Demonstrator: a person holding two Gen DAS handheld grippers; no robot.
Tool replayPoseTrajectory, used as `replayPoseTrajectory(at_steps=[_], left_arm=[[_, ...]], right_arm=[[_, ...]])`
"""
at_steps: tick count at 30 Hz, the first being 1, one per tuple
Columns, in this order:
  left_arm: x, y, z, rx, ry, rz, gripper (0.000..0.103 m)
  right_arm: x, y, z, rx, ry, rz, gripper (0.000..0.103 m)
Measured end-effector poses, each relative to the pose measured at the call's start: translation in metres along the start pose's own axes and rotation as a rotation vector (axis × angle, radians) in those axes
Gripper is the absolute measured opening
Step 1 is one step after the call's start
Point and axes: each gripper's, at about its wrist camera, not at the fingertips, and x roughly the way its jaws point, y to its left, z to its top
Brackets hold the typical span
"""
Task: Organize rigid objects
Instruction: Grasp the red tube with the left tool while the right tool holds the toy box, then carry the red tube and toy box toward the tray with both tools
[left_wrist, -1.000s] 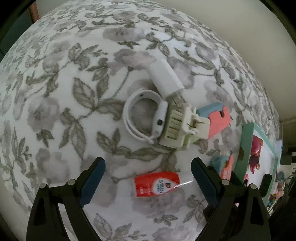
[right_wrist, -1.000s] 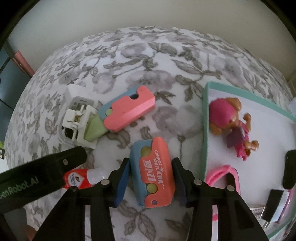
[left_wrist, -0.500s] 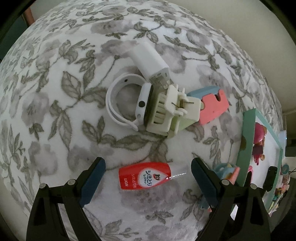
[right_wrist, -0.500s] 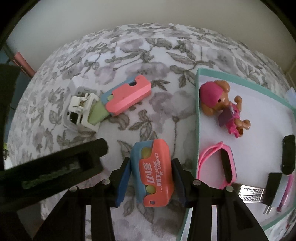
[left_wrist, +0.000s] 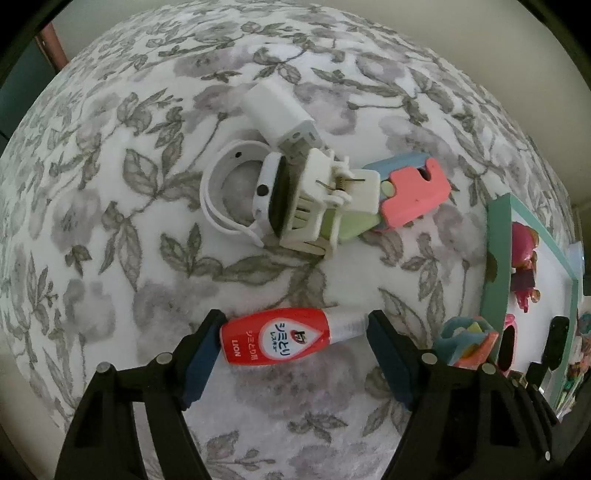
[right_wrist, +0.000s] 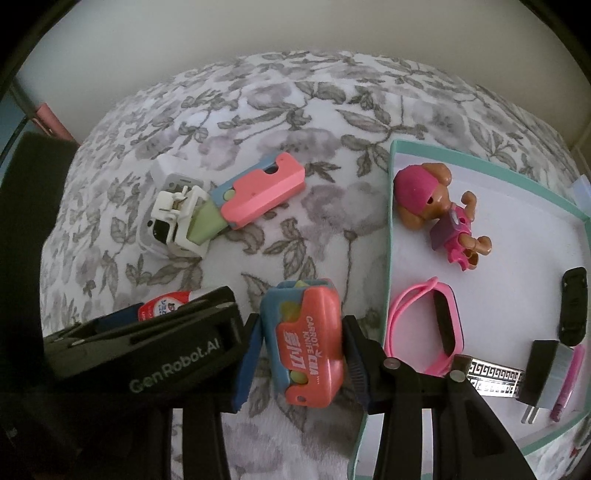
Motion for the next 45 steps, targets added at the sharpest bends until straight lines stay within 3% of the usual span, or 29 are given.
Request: replayPoseTrajectory(at_steps=[11,18,21,22,35,45], left_arm=[[-0.012,-0.001,0.003,-0.01,-0.005,-0.07,0.079],[-0.047,-0.002,0.013,-0.035,-0.082,-0.131,0.079],[-0.062,-0.006,0.014,-0.025,-0.123,-0.154,0.079],[-0.066,-0.007,0.014,-0.019,-0.131,-0.16,0.079],[-0.074,-0.008,0.015,-0.021,-0.165,-0.203,0.079],[-0.108,-0.032,0.019,0.024,-0.251,-0.296,0.079]], right_arm=[[-0.002,-0.003,0.0,0.009,0.001,0.02,0.046],[-0.017,-0.013,0.003,0.034,-0.026,0.036,0.042],[-0.027,-0.019,0.006,0.047,-0.049,0.043,0.032],[-0.031,-0.021,0.006,0.049,-0.056,0.047,0.023],[-0.04,-0.035,0.004,0.078,-0.069,0.077,0.023],[-0.089,-0.07,0.011,0.165,-0.185,0.057,0.023]])
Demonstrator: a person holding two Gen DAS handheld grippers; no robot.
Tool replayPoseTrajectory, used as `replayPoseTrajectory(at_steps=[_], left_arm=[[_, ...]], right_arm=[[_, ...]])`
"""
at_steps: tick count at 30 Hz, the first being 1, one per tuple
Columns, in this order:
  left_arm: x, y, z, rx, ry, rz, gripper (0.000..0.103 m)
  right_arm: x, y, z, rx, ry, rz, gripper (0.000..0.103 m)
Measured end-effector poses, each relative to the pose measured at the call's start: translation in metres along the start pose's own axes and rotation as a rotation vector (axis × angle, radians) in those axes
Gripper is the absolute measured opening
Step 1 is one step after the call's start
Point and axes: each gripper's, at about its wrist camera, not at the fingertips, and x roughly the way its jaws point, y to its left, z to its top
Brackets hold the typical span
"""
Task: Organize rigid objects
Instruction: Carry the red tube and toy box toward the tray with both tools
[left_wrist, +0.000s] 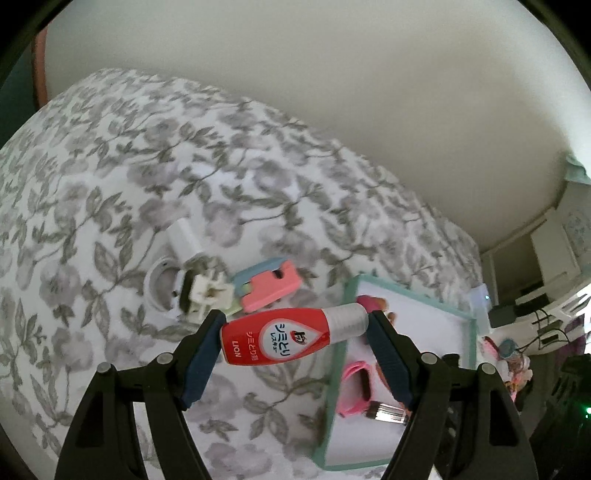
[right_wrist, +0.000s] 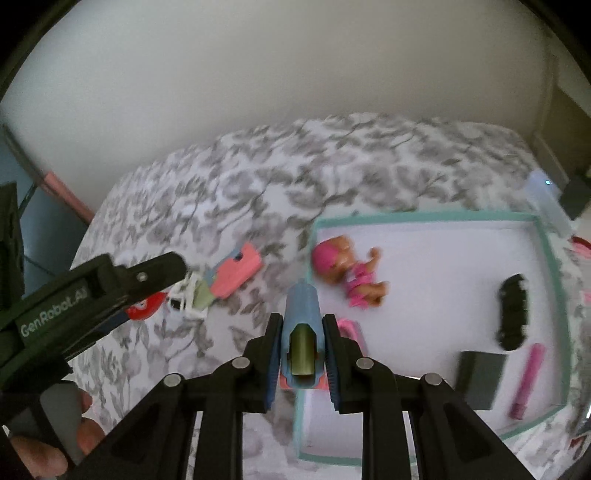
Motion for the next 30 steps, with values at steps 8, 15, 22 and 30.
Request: replayPoseTrajectory(at_steps=[8,15,22,30], left_arm=[[0.003,-0.039,-0.005,0.083,0.007,-0.038,0.079],[0.017,-0.076,-0.019,0.167,0.042,-0.056,0.079],[0.046,-0.102,-0.032,0.214,0.134,-0.032,0.079],[0.075,-0.131,-0.041,0.277,0.184,-0.012,0.079]], right_arm=[[-0.021,-0.049,0.007,0.104,-0.04,-0.067,0.023],[-0.024,-0.084,0.008,0.164,-0.035,-0.11,0.023],[-0.021,-0.111,0.008,0.208,-0.02,-0.133,0.023],[-0.006,-0.135,0.008,0.271,0.013,-0.129,0.023]])
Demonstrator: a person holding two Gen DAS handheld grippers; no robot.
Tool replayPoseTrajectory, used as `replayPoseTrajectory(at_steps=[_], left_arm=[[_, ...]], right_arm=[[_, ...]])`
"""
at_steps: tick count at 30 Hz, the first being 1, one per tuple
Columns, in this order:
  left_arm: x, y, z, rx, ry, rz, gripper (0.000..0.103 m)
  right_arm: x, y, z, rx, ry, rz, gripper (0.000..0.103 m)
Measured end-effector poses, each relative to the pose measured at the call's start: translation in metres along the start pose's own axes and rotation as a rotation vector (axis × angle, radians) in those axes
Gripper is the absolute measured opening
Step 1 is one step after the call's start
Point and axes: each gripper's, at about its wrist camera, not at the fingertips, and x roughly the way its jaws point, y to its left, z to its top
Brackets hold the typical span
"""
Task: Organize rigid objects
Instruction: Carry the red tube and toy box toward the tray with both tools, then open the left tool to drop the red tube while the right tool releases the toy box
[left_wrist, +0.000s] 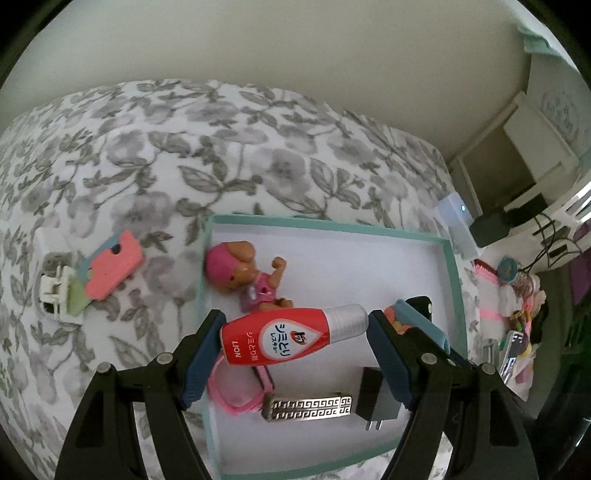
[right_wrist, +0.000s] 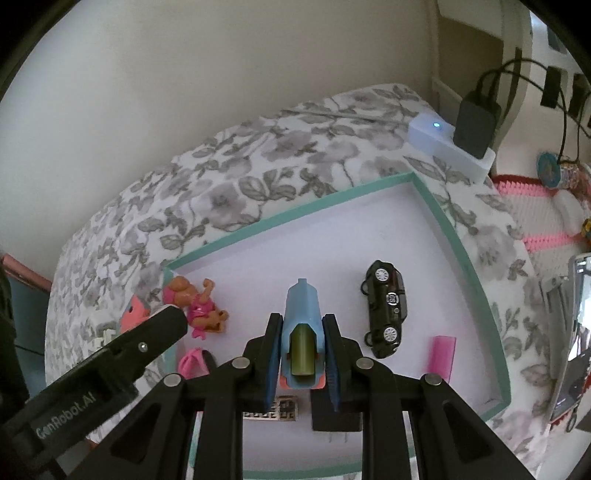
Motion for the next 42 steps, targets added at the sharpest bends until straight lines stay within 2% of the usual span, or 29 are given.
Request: replayPoseTrajectory(at_steps=[10,21,42], left_arm=[[0.02,-0.006,-0.002,-0.004,0.036,-0.027,0.079],[0.029,-0.004,-0.003,-0.03,0.061,-0.046,0.079],[0.021,-0.002,-0.002,-0.056,0.072,-0.072,0.079]], right_arm=[[0.019,-0.014,0.001,0.01,0.051,-0.028,0.023],[0.02,-0.013,-0.001,-0.009,0.061,-0.033,0.023],[0.018,-0.009,0.0,-0.039,0.072,-0.053,0.023]])
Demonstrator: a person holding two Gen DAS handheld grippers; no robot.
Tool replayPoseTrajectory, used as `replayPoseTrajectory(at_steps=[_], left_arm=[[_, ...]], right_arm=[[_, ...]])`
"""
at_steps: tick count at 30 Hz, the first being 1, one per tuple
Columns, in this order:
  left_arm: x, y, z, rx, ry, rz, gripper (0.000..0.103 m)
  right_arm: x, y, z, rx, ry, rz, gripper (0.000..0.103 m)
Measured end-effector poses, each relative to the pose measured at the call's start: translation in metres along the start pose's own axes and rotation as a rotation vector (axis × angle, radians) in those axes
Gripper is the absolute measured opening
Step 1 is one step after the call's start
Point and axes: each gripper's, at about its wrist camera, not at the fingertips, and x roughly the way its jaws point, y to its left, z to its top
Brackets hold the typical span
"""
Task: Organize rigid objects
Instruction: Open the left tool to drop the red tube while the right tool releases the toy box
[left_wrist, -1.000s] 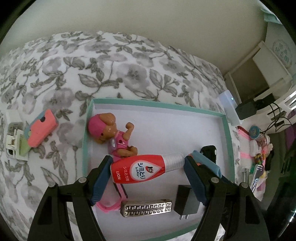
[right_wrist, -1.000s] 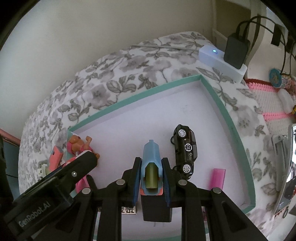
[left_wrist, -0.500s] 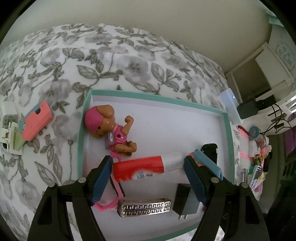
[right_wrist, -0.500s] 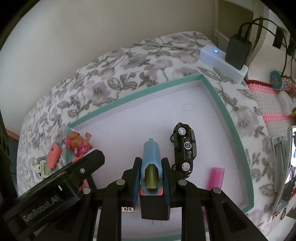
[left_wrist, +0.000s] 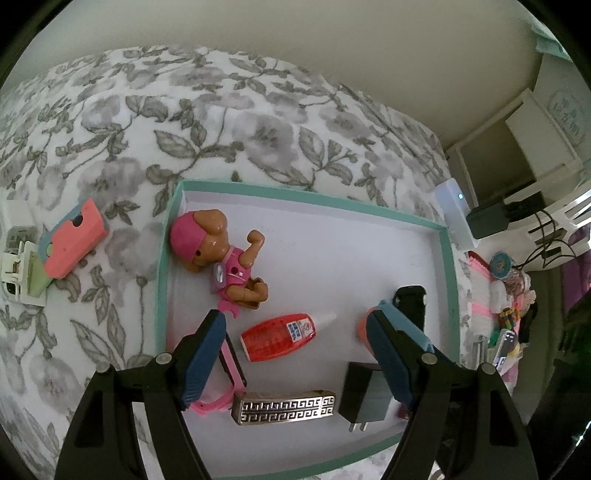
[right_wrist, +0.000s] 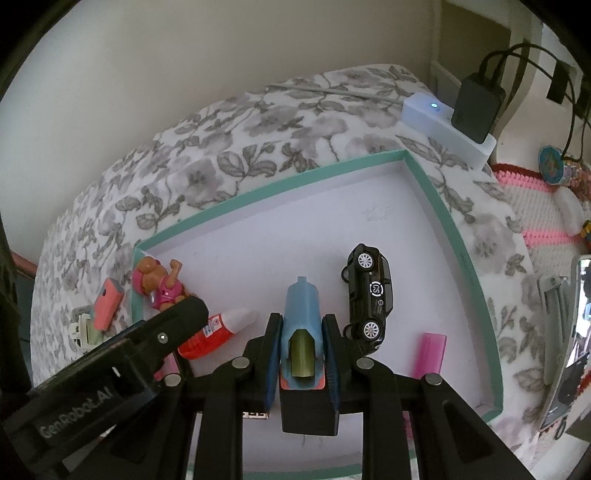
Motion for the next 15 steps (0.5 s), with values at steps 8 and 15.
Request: replayPoseTrajectory(at_steps=[8,15], left_arm=[[-0.018,0.0,0.005,-0.004,-0.038,-0.016,0.079],[-0.039,0.004,0.011,-0.004,-0.096,-0.001,0.079]], right_arm=[[-0.014,0.006,0.003,-0.025,-0.034,-0.015,0.025],[-0.036,0.013,0.007,-0.048,-0.086,-0.02,0.025]])
